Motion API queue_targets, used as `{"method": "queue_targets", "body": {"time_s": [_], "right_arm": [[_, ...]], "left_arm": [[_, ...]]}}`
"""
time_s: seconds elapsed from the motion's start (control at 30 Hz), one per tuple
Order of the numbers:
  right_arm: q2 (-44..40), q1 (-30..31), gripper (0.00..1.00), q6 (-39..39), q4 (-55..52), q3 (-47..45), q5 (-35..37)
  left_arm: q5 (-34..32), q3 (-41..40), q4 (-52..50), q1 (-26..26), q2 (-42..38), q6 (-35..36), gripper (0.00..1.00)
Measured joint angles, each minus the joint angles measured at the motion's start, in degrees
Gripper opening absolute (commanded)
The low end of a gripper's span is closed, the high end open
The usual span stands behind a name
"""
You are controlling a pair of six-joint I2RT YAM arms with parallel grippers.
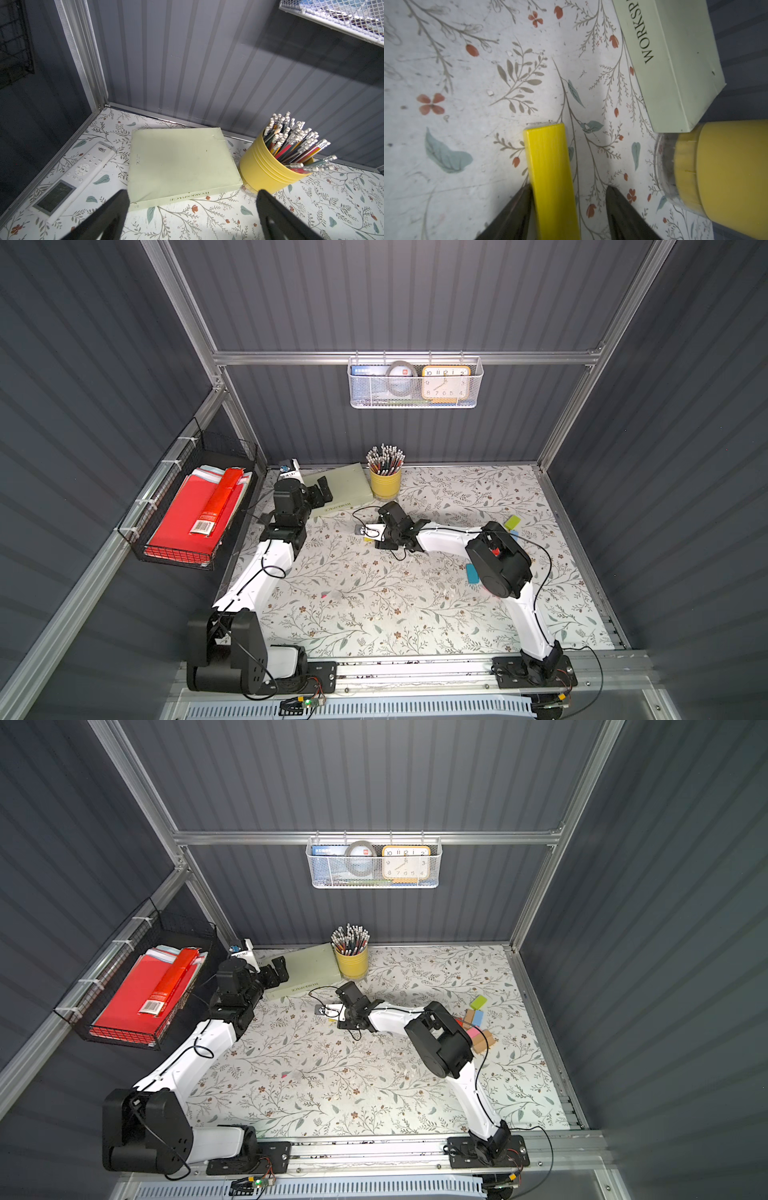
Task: Assemble the number 8 with building blocks
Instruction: Place the building block at the center of the board, then pick up the building block from the center of the board.
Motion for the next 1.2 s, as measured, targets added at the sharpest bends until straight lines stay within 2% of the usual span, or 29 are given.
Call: {"method": "queue_targets", "body": {"time_s": [0.17, 0.33, 0.43, 0.67, 0.9, 1.07, 1.2], "right_arm": [[-0.15, 0.00, 0.65, 0.26, 0.57, -0.33, 0.02], [-3.26, -0.17, 0.75, 4.90, 0.83, -3.02, -1.70], [-8.81, -0.46, 0.79, 11.74, 0.66, -4.48, -2.19], [-25.46, -4.87, 0.88, 35.95, -1.77, -4.96, 0.94], [-37.07, -18.86, 0.86, 57.96, -9.44, -18.45, 5.25], [-41.29, -24.92, 0.82, 67.28, -15.82, -27.61, 7.96], [-43.58, -27.87, 0.76, 71.80, -20.35, -30.82, 9.57]], "left_arm": [[0.37, 0.00, 0.00, 0.00, 0.00, 0.00, 1.00], [0.90, 0.00, 0.00, 0.00, 0.00, 0.02, 0.99], [1.97, 0.00, 0.22, 0.00, 0.00, 0.46, 0.99], [6.25, 0.44, 2.34, -2.75, 0.68, 1.25, 0.99], [9.14, 7.06, -0.02, -13.25, 5.57, 4.37, 0.99], [10.34, 12.92, -2.67, -17.68, 10.45, 5.90, 0.99], [10.56, 14.01, -4.48, -20.41, 12.50, 7.21, 0.99]]}}
